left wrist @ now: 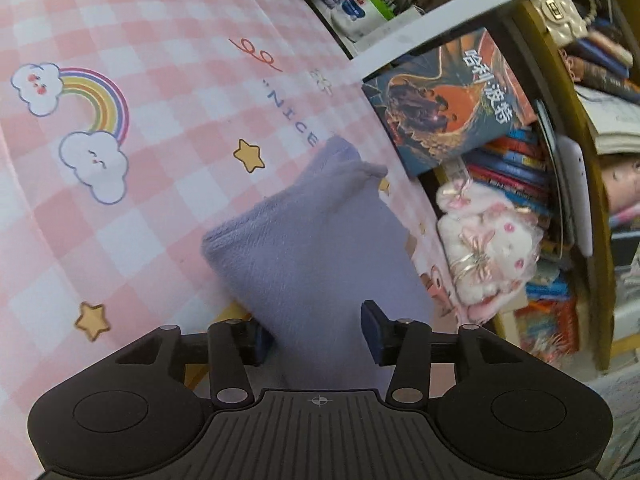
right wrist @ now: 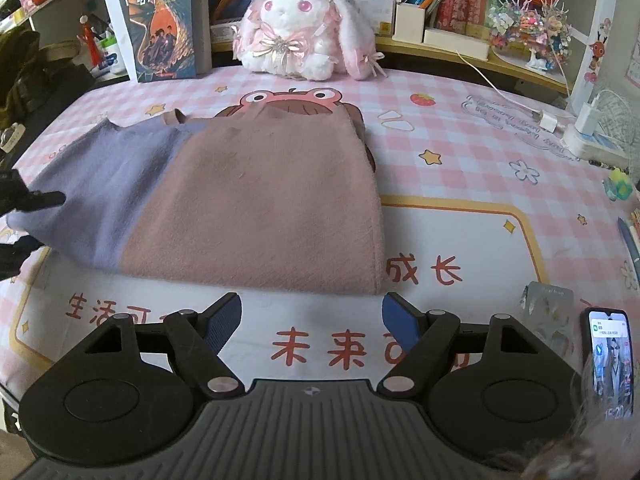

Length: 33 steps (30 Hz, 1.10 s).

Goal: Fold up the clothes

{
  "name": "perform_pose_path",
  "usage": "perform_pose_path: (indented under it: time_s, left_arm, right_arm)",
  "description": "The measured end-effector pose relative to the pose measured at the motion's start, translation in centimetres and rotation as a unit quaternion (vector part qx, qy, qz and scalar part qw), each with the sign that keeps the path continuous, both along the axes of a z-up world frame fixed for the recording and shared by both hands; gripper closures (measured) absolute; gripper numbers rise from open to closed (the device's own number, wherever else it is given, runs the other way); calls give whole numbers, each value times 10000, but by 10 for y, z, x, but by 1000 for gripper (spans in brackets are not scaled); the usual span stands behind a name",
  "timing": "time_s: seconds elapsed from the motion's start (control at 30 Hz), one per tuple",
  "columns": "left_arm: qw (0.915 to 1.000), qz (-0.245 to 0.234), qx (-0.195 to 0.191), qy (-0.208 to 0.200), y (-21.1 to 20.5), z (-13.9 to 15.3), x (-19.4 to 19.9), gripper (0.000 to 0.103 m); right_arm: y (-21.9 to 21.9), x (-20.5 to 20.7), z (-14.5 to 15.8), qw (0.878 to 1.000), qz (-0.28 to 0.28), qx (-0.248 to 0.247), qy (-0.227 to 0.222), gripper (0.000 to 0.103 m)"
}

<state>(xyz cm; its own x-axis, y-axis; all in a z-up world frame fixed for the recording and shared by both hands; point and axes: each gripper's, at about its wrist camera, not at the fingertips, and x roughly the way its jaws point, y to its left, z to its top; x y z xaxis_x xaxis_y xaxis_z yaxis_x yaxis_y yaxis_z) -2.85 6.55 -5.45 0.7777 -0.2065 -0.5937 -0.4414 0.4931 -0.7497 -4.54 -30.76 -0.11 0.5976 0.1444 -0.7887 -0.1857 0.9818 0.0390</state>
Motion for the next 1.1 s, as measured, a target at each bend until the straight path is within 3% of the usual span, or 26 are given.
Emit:
perform_pose_path:
  time_s: [0.13, 0.2, 0.23, 0.53, 0.73, 0.8, 0.97, 1.1]
  left_arm:
    - [9997, 131, -198, -54, 2, -5, 5, 64]
    - [9997, 126, -187, 36, 4, -9, 7, 85]
    - [9997, 125, -197, 75, 5, -11, 8, 88]
    - [9997, 233, -115, 11, 28, -8, 6, 91]
    - [9994, 337, -69, 22, 35, -8, 2, 91]
    - [9995, 324, -2, 24, 34, -8, 3, 91]
    - [9992, 318, 254, 10, 30, -7, 2, 91]
    - [9973, 269, 664, -188, 9, 16, 2, 91]
  right_arm:
    - [1, 0, 0, 9999, -75, -77, -20, 27]
    - [0, 1, 1, 9998, -160, -106, -46, 27]
    - [-2, 2, 1, 9997, -219, -106, -66, 27]
    - [-23, 18, 5, 9967, -786, 36, -199, 30]
    - [-18, 33, 2, 9982, -555, 159, -160, 35]
    - [-15, 39, 0, 9988, -411, 218, -123, 39]
    - [-14, 57, -6, 9993, -68, 376, 1, 61]
    - [-19, 74, -11, 9980, 256, 571, 120, 77]
